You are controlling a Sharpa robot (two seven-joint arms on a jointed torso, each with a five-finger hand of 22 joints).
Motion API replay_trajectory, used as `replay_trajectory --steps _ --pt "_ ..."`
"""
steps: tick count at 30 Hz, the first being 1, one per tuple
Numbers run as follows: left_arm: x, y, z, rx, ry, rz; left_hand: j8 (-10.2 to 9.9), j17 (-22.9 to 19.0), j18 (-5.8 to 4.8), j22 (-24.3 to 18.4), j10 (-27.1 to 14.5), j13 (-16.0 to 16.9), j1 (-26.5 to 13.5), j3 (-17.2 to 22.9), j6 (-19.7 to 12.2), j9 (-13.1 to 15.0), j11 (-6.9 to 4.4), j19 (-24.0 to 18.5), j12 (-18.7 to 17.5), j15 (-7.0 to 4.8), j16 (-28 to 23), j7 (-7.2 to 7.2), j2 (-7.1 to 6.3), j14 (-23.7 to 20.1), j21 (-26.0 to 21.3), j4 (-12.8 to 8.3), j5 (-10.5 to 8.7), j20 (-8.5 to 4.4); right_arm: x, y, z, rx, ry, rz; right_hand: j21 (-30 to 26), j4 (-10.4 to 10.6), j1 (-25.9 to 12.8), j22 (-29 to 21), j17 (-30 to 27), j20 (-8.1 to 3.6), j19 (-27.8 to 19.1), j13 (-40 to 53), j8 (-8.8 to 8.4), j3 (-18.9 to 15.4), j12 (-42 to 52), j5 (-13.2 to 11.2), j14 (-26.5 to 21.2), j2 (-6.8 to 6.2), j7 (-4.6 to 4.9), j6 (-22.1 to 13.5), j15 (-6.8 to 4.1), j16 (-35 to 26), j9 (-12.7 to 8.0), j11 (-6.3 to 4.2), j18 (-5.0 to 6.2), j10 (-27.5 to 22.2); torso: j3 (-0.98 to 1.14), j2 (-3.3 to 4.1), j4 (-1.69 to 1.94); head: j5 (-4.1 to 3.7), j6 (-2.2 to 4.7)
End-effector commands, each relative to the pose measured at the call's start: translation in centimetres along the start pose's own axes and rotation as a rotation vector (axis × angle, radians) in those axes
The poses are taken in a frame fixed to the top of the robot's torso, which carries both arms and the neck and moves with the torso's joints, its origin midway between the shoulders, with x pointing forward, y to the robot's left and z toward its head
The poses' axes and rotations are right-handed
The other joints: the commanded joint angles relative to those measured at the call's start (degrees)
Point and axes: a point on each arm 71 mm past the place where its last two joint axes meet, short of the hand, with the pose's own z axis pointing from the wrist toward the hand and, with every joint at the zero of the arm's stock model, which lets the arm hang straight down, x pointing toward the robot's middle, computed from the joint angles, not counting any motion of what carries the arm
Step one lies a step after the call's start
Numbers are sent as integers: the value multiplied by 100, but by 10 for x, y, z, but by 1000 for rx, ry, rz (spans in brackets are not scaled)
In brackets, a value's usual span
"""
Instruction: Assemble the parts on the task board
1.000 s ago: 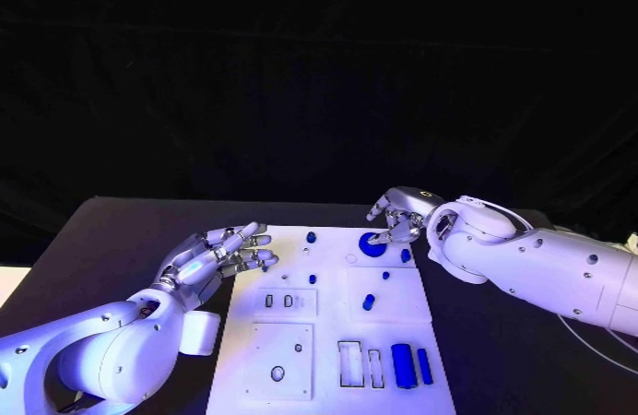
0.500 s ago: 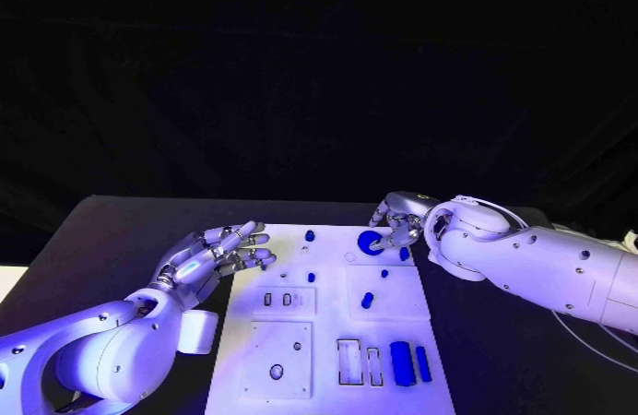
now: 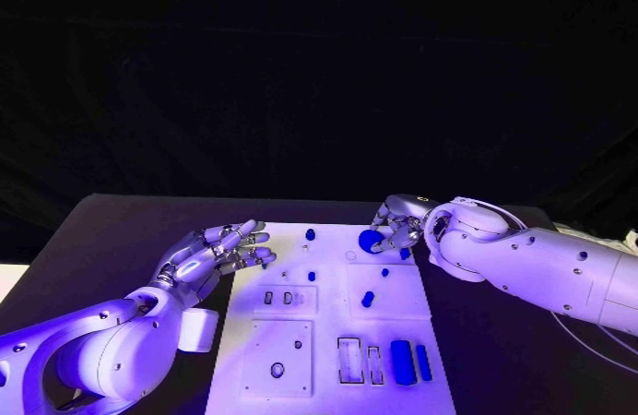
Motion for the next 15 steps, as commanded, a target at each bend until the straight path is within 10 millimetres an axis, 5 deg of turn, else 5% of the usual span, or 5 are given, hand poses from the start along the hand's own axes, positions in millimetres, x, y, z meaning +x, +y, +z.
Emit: replay_trajectory --steps 1,8,15 --pt "2 -1 1 6 20 -10 -32 9 75 -9 -11 -6 9 -13 2 -7 41 25 -25 22 -27 37 -26 -6 -34 -32 -32 28 3 0 0 -5 19 -16 32 -13 50 17 902 -11 38 41 31 52 52 36 485 45 0 67 22 34 11 -8 -73 62 0 3 -4 5 -4" --pt "3 -1 1 5 21 -11 -32 9 75 -9 -11 -6 9 -13 2 -7 41 25 -25 22 -27 37 -26 -6 -34 -32 -32 28 5 3 1 -17 22 -14 59 -62 83 70 961 -18 59 158 59 123 160 22 495 153 -12 168 14 59 18 -20 -82 99 -1 3 1 4 -15" --pt "2 0 1 4 21 -11 -38 13 75 -14 -11 -5 12 -11 3 -6 40 28 -33 22 -36 34 -22 -3 -39 -39 -31 29 5 4 1 -22 -1 -50 121 -219 254 198 1065 -60 116 309 178 396 286 -268 513 361 -105 496 -46 100 53 -98 -105 151 -4 0 3 -4 -25"
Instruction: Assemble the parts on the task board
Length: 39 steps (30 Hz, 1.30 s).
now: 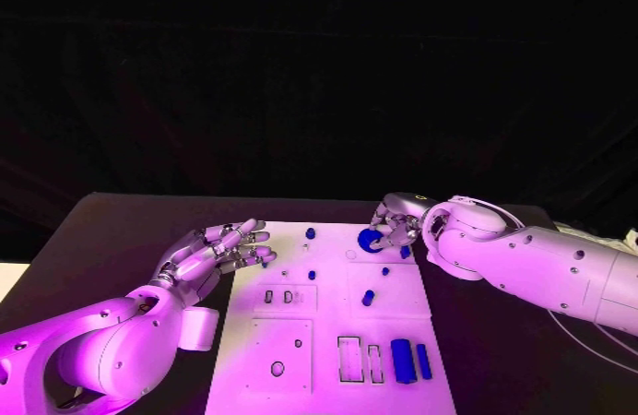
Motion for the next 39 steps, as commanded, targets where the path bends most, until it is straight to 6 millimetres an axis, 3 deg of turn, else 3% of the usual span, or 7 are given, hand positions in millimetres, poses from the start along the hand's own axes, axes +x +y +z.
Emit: replay_trajectory --steps 1,8,17,29,39 --pt "2 -1 0 5 21 -11 -38 12 75 -14 -11 -5 12 -12 3 -6 41 28 -33 22 -36 34 -21 -3 -39 -39 -31 29 4 1 -1 -13 -3 -56 37 -77 130 152 1079 -21 52 181 58 141 36 -102 516 167 -61 161 -59 28 45 -39 -110 51 -2 -2 2 -7 -9" --pt "2 -1 0 4 21 -11 -38 12 75 -14 -11 -5 12 -12 3 -6 41 28 -33 22 -36 34 -21 -3 -39 -39 -31 29 2 10 -3 -57 -74 -99 108 -252 286 306 1143 -84 125 297 110 401 149 -175 527 275 -153 404 -127 53 77 -117 -141 105 -1 2 4 -15 -13" --pt "2 -1 1 4 21 -11 -41 14 76 -16 -10 -5 17 -8 4 -6 40 29 -37 22 -41 33 -17 -1 -41 -44 -30 29 -2 32 -9 -140 -152 -93 173 -267 170 446 1154 -113 194 320 85 502 147 -98 529 262 -175 468 -148 57 81 -137 -170 115 -8 -2 8 -12 6" --pt "1 -1 1 3 21 -11 -42 14 76 -17 -10 -5 18 -8 4 -5 40 29 -37 22 -41 33 -16 -1 -41 -45 -30 29 -4 83 -16 -266 -240 -96 236 -261 34 587 1151 -121 263 309 25 568 96 -23 527 200 -170 464 -150 55 69 -136 -200 106 -13 4 21 19 9" --pt "2 -1 1 3 23 -12 -42 14 76 -17 -10 -5 18 -8 4 -5 40 29 -37 22 -41 33 -16 -1 -41 -45 -30 29 8 116 -5 -312 -232 -110 250 -257 15 617 1142 -121 277 305 17 587 85 -15 526 206 -170 470 -150 51 69 -136 -206 105 -8 9 14 60 1"
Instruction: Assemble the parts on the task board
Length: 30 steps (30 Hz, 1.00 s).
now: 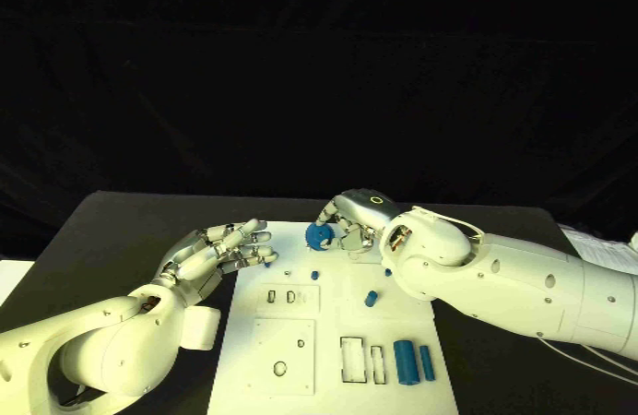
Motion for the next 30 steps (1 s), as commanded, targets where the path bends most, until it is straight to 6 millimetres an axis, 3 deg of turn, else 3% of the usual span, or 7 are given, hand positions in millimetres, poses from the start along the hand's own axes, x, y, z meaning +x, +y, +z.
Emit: replay_trajectory --steps 1,15,30 --pt "3 -1 1 5 24 -12 -19 9 76 -8 -10 -5 18 8 4 -6 40 29 -37 22 -14 33 -16 -1 -19 -29 -30 29 4 3 4 -4 -10 -39 38 26 63 620 1133 -37 179 315 14 53 -30 27 525 111 -175 370 -47 26 85 -39 -116 38 8 6 1 12 -8" --pt "4 0 1 5 26 -13 -19 9 76 -8 -10 -5 18 8 4 -6 40 29 -37 22 -14 33 -16 -1 -19 -29 -30 29 27 8 20 -1 59 -50 43 33 12 633 1107 -36 185 299 -12 75 -67 17 520 96 -166 360 -44 15 80 -33 -118 27 8 4 -6 47 -26" --pt "4 0 1 4 26 -13 -19 9 76 -8 -10 -5 18 8 4 -6 40 29 -37 22 -14 33 -16 -1 -19 -29 -30 29 33 4 22 23 102 -71 38 128 -315 626 1034 10 173 123 -209 70 -404 -192 504 -102 -68 180 18 -18 18 47 -117 -97 7 3 -13 53 -54"
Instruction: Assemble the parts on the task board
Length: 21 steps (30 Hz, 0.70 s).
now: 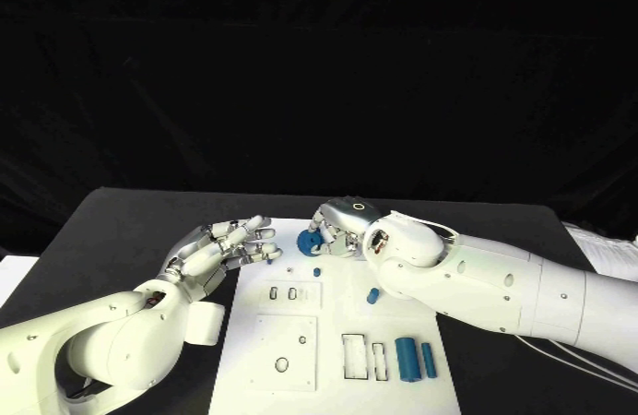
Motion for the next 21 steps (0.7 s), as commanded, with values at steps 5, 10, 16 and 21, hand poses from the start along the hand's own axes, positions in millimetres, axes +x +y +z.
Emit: replay_trajectory --steps 5,10,16,21 --pt "3 -1 0 5 22 -11 -19 5 76 -8 -10 -5 17 8 4 -6 40 29 -37 21 -14 33 -16 -1 -19 -30 -30 29 3 -2 0 13 24 -24 6 161 -228 625 1034 97 168 -59 -131 -50 -295 -282 502 -241 69 -305 123 -21 -72 121 -57 -155 -1 1 -1 3 3" --pt "3 -1 0 4 21 -11 -19 5 76 -8 -10 -5 17 8 4 -6 40 29 -37 21 -14 33 -16 -1 -19 -30 -30 29 5 -2 1 16 44 -23 10 692 -812 636 1064 185 169 -149 -117 -330 -474 -126 507 -408 143 -644 201 -10 -62 206 -57 -218 -1 2 2 4 2" --pt "2 -1 0 2 20 -10 -30 10 76 -18 -6 -4 24 11 7 -4 39 33 -50 22 -33 32 -11 1 -29 -45 -30 30 7 -2 1 20 72 -20 24 798 -1385 667 1103 206 180 -144 -100 -757 -507 576 515 -133 138 -592 208 5 -46 209 -61 -224 2 1 1 7 -4" --pt "2 -1 0 -1 19 -9 -32 11 76 -19 -7 -4 25 12 7 -4 40 33 -52 22 -36 32 -10 1 -30 -47 -30 30 8 -3 0 24 72 -15 31 789 -1383 682 1122 202 187 -102 -96 -818 -452 706 519 -29 128 -551 202 12 -42 199 -64 -199 0 3 0 4 -7"
